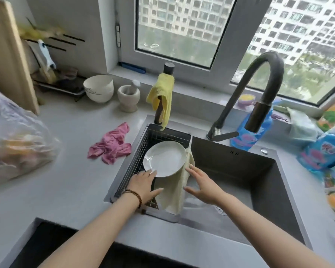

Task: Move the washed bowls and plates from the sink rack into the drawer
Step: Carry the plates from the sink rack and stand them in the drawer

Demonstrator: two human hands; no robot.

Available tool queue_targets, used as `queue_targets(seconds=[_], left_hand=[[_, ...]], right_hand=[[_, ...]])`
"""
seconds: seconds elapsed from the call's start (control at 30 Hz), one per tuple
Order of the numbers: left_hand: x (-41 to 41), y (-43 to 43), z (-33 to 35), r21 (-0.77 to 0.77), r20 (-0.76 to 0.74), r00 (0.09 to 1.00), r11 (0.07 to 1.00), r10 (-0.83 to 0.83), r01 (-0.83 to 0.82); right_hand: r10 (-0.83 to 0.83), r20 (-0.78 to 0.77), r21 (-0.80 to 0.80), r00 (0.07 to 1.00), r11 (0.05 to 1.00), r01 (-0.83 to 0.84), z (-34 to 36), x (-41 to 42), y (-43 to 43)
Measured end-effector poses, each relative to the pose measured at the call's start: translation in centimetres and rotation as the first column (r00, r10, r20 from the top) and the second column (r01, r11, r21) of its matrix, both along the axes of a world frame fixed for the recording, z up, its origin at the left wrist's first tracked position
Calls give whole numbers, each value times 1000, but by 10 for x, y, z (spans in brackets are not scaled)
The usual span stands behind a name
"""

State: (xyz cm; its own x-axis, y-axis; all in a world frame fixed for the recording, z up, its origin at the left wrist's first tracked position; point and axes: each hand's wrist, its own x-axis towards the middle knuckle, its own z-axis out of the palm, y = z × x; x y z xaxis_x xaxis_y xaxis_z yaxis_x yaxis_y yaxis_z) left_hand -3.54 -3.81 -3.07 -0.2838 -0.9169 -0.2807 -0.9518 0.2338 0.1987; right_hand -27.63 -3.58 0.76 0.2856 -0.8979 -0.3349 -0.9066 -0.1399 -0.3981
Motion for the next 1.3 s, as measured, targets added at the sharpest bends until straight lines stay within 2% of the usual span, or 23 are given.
queue_targets(seconds=[0.23,0.37,0.57,0.7,0.87,0.97,1.03,1.13,1.23,1.3], left_hand=[[-20,-59,-51,81,-8,998,994,-67,68],[-37,-71,-65,138,-56,995,987,-77,84],[-45,-80,-73,127,-145,987,988,-69,88],[-45,-80,-79,95,-130,988,990,-88,101],[-47,-76,-92,-20,-161,984,997,-75,72],[-50,-75,-91,-9,-56,990,992,-129,129],[-49,-73,-87,-58,-13,989,987,-149,148],[-44,-69,-79,-156,-128,984,982,-126,106],[-35,-70,-68,-160,-130,984,982,-120,99],[-33,-73,-55,-138,-183,979,989,-84,59]], right_hand=[[11,-39,33,999,999,-10,-39,-6,-41],[48,-2,36,999,998,-48,-55,-14,-40],[70,36,8,997,997,-70,-64,-19,-41],[74,52,2,996,997,-74,-67,-20,-39],[73,54,-6,996,997,-73,-68,-20,-38],[70,46,3,996,998,-71,-68,-19,-38],[71,43,10,997,997,-71,-67,-19,-38],[69,38,17,997,997,-70,-66,-18,-38],[69,34,29,997,997,-70,-65,-18,-38],[58,42,37,997,998,-60,-65,-19,-39]])
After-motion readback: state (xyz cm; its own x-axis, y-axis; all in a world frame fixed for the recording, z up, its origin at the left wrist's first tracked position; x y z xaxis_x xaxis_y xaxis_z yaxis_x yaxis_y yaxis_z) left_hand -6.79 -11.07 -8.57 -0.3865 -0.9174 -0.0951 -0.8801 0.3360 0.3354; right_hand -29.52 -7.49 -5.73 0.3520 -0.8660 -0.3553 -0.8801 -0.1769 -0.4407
